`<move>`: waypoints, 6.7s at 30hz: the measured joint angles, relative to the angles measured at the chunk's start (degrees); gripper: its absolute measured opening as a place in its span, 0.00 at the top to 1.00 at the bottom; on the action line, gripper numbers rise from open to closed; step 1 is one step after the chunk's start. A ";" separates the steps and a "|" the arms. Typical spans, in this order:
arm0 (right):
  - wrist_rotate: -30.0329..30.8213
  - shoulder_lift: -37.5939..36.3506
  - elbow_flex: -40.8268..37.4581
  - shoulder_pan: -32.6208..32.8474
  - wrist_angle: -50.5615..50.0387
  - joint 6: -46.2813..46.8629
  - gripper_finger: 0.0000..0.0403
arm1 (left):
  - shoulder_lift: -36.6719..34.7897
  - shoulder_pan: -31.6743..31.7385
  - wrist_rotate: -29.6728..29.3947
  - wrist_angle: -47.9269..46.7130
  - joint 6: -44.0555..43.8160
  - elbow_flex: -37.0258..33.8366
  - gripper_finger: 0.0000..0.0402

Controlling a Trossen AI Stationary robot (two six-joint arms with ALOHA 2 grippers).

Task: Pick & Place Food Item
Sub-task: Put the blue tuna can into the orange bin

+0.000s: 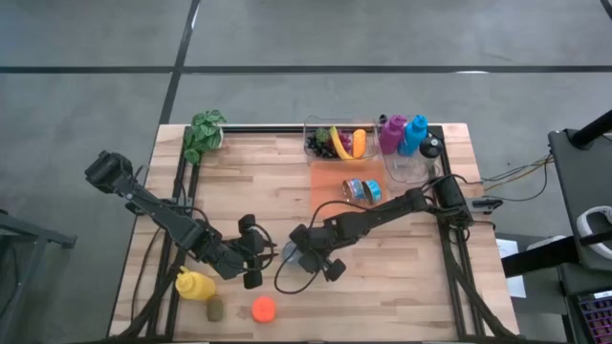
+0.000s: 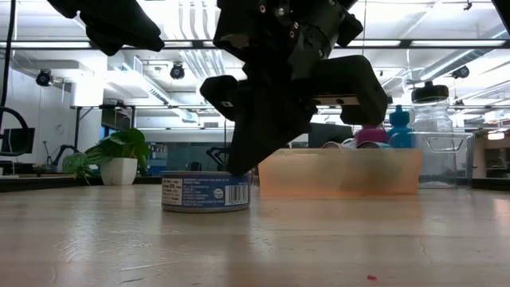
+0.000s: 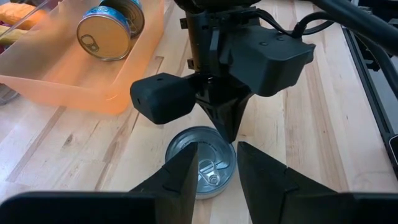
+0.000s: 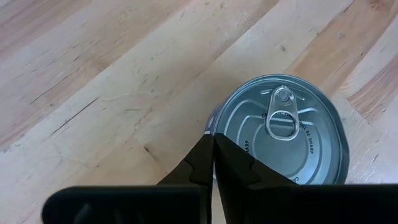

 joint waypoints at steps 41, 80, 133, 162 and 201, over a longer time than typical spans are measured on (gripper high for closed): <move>-0.08 -0.19 0.70 -0.03 -8.09 2.18 0.98 | 0.00 0.00 0.00 0.00 0.04 0.00 0.71; -1.21 0.25 1.25 0.26 -13.56 5.23 0.98 | -0.02 0.00 0.02 -0.13 0.02 0.00 0.71; 7.58 -7.86 1.22 4.11 -5.82 18.22 0.98 | -0.02 0.02 0.02 -0.61 0.02 -0.11 0.71; 7.07 -7.86 1.20 4.27 -5.81 18.26 0.98 | -0.02 0.02 0.02 -0.63 0.00 -0.11 0.71; 3.14 -1.66 0.35 6.26 -1.91 20.12 0.98 | -0.02 0.02 0.00 -0.66 -0.94 -0.87 0.71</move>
